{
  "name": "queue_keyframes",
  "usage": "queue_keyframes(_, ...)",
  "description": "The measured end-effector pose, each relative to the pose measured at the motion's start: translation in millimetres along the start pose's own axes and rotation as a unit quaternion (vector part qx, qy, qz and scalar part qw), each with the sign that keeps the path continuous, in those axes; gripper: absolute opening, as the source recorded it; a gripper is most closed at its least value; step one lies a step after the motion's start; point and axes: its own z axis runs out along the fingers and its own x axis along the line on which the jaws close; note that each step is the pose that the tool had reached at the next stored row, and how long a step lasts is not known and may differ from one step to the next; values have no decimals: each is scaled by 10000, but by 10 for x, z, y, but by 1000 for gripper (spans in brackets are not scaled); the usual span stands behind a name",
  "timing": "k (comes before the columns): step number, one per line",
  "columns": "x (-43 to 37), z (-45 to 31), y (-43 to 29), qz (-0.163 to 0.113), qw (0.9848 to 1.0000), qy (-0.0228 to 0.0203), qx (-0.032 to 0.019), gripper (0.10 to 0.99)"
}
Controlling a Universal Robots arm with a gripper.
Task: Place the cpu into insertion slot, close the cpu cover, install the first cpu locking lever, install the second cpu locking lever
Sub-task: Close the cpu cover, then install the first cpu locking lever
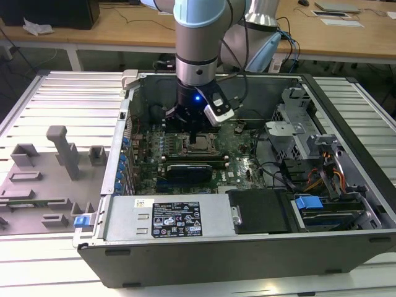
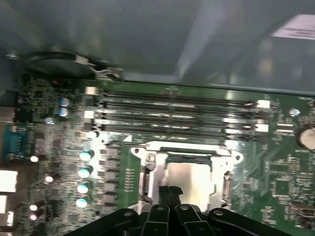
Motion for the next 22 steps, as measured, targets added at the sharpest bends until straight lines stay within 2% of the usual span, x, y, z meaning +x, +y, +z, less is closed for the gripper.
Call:
queue_keyframes(3,-112,2,-10,0,10000,7,-1,106)
queue_keyframes(6,-126,-18,-10,1,10000,8,-1,106)
queue_keyframes(8,-129,-157,-6,1,10000,6,0,106)
queue_keyframes(12,-133,-356,1,1,10000,5,2,106)
queue_keyframes(22,-134,-365,2,0,10000,5,7,106)
